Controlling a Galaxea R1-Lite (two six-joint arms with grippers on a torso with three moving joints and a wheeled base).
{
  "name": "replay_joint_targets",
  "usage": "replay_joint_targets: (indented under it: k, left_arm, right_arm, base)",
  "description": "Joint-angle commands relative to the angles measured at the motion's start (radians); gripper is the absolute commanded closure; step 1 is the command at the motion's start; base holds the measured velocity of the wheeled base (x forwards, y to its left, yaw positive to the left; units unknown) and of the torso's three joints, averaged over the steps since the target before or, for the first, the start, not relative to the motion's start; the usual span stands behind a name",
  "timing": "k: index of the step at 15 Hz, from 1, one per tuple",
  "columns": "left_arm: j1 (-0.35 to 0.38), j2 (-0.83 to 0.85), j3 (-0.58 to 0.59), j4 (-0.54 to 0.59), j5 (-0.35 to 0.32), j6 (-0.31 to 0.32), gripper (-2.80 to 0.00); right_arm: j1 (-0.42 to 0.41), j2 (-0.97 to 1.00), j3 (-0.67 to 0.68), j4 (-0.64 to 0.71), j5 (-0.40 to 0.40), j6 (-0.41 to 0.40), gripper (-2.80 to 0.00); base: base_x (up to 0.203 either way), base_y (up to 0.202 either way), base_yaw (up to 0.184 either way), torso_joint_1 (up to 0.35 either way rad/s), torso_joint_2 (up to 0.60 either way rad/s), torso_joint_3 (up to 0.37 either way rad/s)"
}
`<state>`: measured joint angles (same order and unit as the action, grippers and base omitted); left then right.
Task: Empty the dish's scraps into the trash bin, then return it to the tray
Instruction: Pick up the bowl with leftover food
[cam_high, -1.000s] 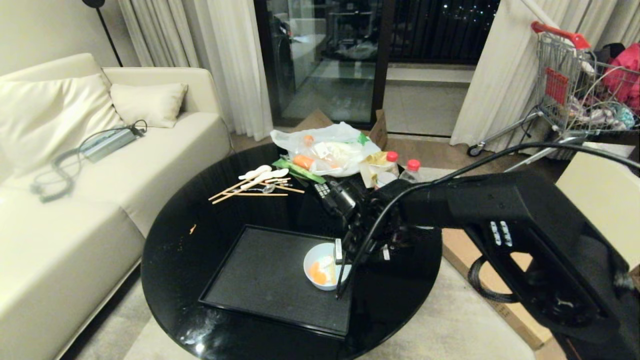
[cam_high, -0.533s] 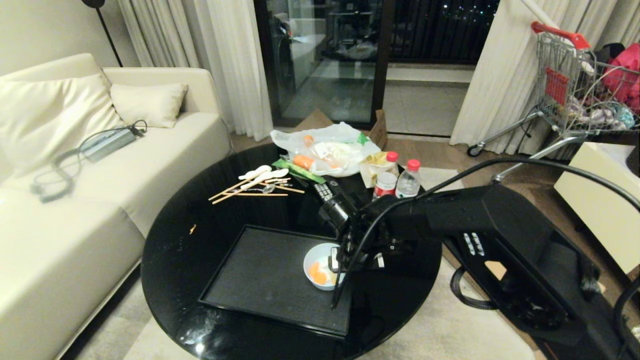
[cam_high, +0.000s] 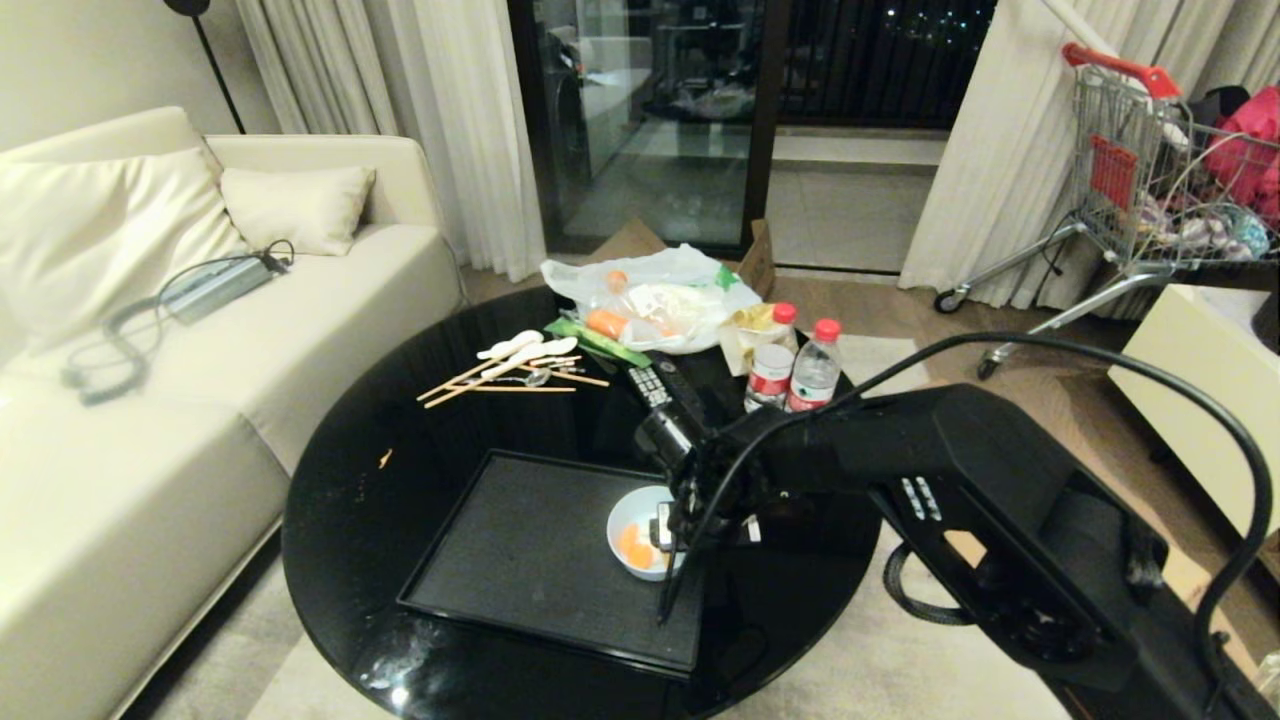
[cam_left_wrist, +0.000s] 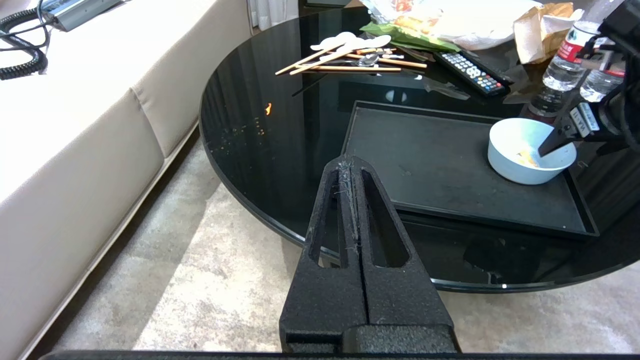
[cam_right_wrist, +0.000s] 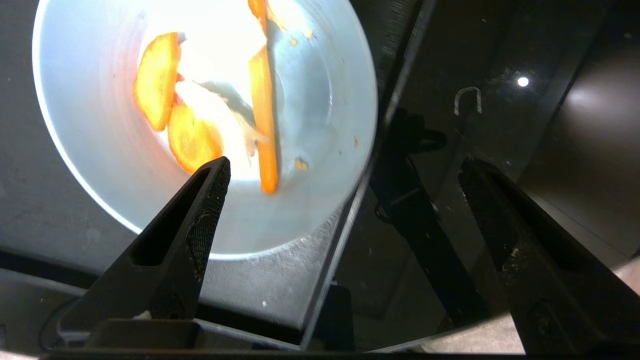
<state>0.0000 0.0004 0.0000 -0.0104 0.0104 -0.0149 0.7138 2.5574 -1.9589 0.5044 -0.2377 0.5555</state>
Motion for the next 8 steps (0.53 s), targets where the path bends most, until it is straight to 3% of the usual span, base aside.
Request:
replay_joint_targets:
  k: [1, 8]
  left_arm:
    - [0.000, 0.000, 0.000, 0.000, 0.000, 0.000, 0.00]
    - [0.000, 0.000, 0.000, 0.000, 0.000, 0.000, 0.00]
  right_arm:
    - [-0.001, 0.012, 0.000, -0.012, -0.002, 0.000, 0.00]
    - [-0.001, 0.053, -0.001, -0.071, -0.023, -0.037, 0.00]
  base:
    - [0.000, 0.000, 0.000, 0.000, 0.00, 0.000]
    - [0.000, 0.000, 0.000, 0.000, 0.00, 0.000]
